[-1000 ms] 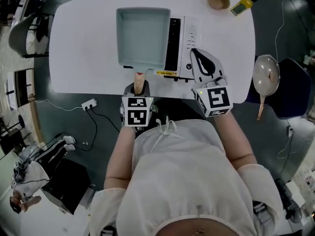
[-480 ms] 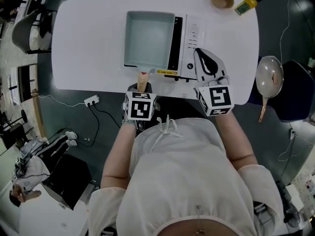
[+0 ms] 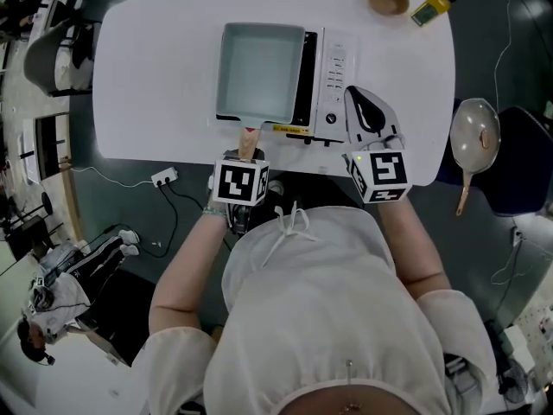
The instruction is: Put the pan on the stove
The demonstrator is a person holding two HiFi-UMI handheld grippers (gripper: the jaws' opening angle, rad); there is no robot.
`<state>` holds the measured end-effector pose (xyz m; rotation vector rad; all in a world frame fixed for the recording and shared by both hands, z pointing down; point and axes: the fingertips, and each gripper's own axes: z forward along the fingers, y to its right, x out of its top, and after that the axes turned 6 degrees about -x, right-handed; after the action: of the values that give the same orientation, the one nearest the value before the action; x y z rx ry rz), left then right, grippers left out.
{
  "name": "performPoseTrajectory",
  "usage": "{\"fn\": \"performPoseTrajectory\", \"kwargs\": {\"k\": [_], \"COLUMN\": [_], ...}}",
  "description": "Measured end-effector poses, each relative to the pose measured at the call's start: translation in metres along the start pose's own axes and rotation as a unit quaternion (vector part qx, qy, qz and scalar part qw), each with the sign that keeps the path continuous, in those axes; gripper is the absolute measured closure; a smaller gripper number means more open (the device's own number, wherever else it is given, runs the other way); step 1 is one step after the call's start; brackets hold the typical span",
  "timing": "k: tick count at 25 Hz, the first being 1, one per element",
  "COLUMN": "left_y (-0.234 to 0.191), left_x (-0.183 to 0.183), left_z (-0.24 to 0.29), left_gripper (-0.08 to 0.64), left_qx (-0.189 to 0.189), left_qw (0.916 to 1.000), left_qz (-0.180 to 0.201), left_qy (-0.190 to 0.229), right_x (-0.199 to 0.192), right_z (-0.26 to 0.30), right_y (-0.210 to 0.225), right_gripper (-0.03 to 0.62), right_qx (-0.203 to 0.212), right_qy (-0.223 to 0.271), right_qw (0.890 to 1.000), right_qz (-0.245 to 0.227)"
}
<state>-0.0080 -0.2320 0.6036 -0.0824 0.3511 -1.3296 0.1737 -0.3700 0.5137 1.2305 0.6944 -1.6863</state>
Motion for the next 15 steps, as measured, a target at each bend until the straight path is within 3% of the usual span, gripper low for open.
{"fn": "performPoseTrajectory", "kwargs": {"k": [3, 5, 11, 14, 15], "left_y": [0.014, 0.018, 0.024, 0.033, 0.035], "left_x": [0.003, 0.007, 0.009, 0.011, 0.012], "left_z": [-0.001, -0.002, -0.002, -0.004, -0.005], "left_gripper": [0.537, 0.535, 0.521, 0.328, 0.302], "left_qx": [-0.052, -0.067, -0.085, -0.119, -0.124], "left_qw": [0.9975, 0.9954, 0.9931, 0.9888, 0.9882], "left_qz": [-0.048, -0.068, -0.08, -0.09, -0.09], "left_qy": [-0.009, -0.011, -0.009, -0.002, 0.001], "right_x": [-0.002, -0.003, -0.003, -0.003, -0.002], "right_z": [0.001, 0.002, 0.004, 0.003, 0.002], "right_y": [0.003, 0.003, 0.005, 0.005, 0.004], "right_gripper": [0.588, 0.588, 0.588, 0.588, 0.588], "right_qx": [-0.001, -0.001, 0.0, -0.004, -0.005], "right_qy": [-0.003, -0.004, -0.006, -0.006, -0.005], "right_qw": [1.0, 1.0, 1.0, 1.0, 1.0], "right_qz": [0.007, 0.011, 0.015, 0.017, 0.017]}}
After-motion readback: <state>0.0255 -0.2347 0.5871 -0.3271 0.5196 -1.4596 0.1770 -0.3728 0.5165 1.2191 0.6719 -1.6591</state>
